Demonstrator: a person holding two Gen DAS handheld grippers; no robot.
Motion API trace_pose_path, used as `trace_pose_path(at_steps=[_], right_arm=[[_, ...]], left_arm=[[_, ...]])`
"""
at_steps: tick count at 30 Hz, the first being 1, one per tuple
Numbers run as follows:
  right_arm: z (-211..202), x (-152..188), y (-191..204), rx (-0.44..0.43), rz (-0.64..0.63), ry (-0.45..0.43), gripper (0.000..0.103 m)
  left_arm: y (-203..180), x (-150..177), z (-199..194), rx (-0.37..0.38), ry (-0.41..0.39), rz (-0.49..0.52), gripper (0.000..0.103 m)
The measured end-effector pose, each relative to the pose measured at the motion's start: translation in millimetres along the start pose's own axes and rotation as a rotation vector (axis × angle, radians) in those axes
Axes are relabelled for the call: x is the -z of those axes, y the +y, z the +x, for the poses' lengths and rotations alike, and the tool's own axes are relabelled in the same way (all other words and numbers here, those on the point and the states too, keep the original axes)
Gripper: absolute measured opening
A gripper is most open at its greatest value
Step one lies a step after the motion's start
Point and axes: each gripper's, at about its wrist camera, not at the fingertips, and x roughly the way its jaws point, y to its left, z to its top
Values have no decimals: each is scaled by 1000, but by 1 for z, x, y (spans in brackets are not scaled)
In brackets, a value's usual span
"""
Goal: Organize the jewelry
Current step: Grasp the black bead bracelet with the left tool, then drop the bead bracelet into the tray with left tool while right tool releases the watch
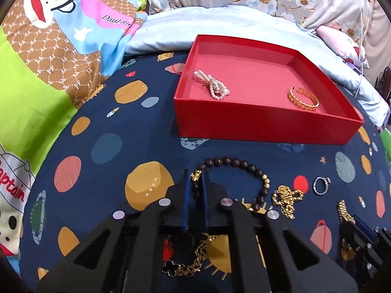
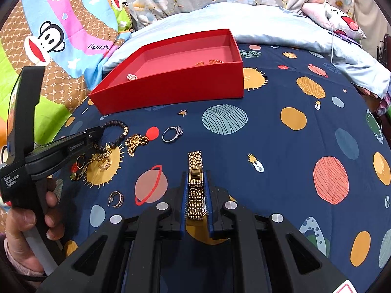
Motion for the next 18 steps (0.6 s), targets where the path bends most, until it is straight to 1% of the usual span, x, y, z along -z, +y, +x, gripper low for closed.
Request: trace_pose_path(at_steps=[3,8,11,15,18], right_arm=[[-1,0,0,1,1,-7,11],[-11,-1,7,20,-23,-41,11],[-18,-4,11,11,-31,-57,11],[-31,-22,10,-54,2,-80,11],[-40,-40,12,-44,-18,-124,11]], left_arm=[[4,1,-11,26,-9,-18,8],[8,0,-46,60,-61,-18,8],[11,-4,-64,83,-87,-21,8],[11,-15,-84,114,-122,-24,7],[8,-29,-99,125,-162,-9,7]])
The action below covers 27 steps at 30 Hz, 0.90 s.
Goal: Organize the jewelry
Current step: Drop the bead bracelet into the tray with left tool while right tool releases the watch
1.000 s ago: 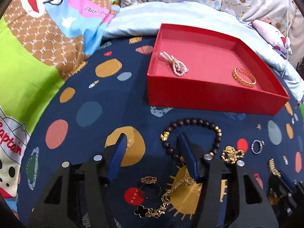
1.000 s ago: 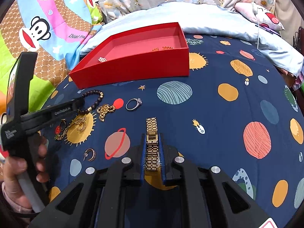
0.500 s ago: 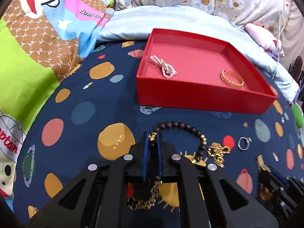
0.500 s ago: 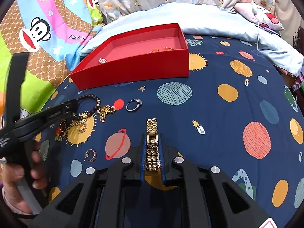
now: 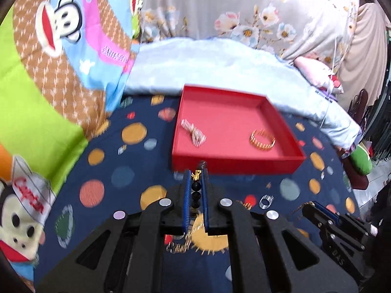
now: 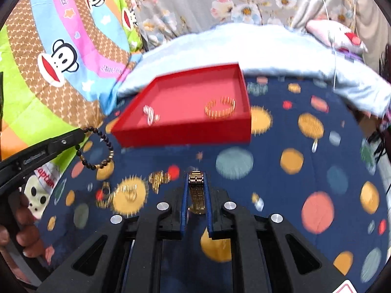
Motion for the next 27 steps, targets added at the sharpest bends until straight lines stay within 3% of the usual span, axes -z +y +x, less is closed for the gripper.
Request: trace_pose_path(at_steps=[11,19,27], right_arm=[[-4,-70,-1,-3,-39,-125,11],[11,-110,4,-13,-56,-169,11],[45,-122,13,-39,-57,-139,11]], left_arm=[[-26,-68,-3,15,-129,65,7],[-30,-96,25,15,-131,66,7],[-27,-100,59,16,-94,43,7]])
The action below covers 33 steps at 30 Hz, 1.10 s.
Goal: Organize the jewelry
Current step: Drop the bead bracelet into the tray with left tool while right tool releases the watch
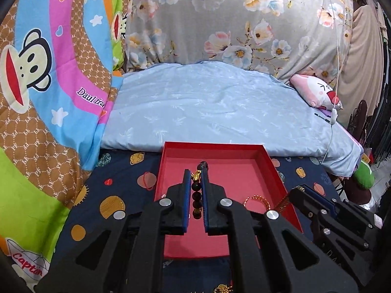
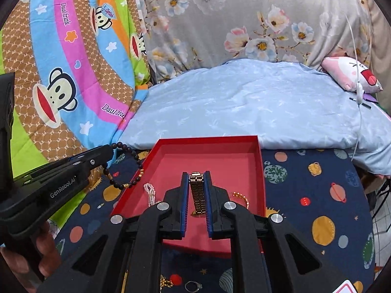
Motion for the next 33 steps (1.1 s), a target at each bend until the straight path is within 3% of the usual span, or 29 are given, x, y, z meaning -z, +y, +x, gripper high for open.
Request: trace_pose_path(at_steps=[17,21,23,25,33], right_arm=[[60,25,-10,7,22,126,12],[61,23,-10,18,18,98,22],[58,22,-11,22,22,81,28],[54,21,-11,27,23,67,32],[28,24,-15,41,25,28,36]], left_arm=[[-1,17,62,-20,108,3,8],[0,16,67,-22,103,1,8],[3,14,67,-29,93,-14,23],[8,12,64,-38,68,-39,53],[26,8,38,-62,30,-57,60]])
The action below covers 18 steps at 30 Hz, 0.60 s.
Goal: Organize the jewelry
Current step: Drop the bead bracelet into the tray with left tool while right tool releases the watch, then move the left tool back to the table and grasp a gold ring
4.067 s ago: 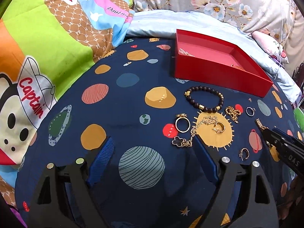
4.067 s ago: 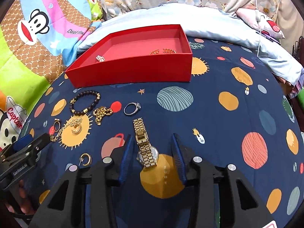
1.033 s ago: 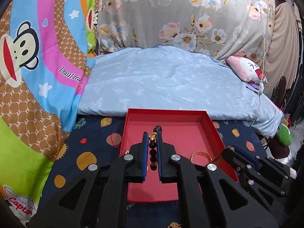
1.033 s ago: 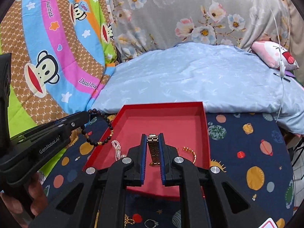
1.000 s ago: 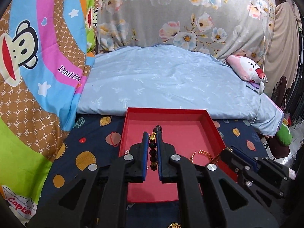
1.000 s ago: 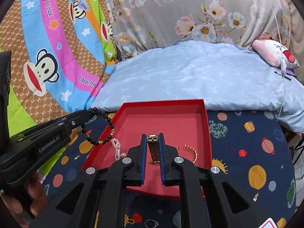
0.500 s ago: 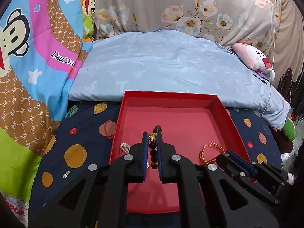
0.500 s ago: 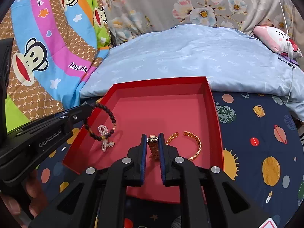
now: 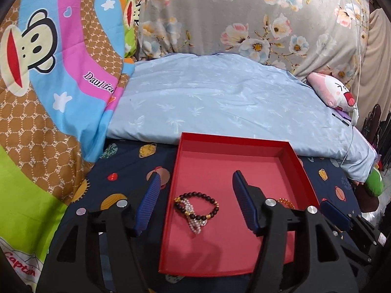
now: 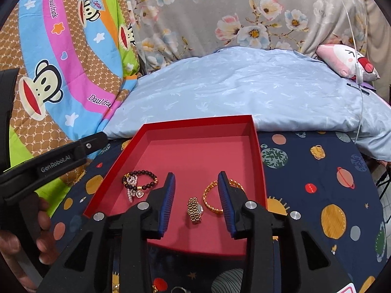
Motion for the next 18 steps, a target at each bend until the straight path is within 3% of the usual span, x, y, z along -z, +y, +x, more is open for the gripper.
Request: trace_pose_path(at_steps=[7,12,18], right_arm=[[-28,25,-4,6,12,17,36],[-43,57,-7,6,35,69,36],[-58,97,-7,12,48,131,37]], left_arm=[[26,23,-33,-32,1,-35,74],[41,58,-57,-69,29,-44,76],[53,110,-67,-44,142,-62,76]])
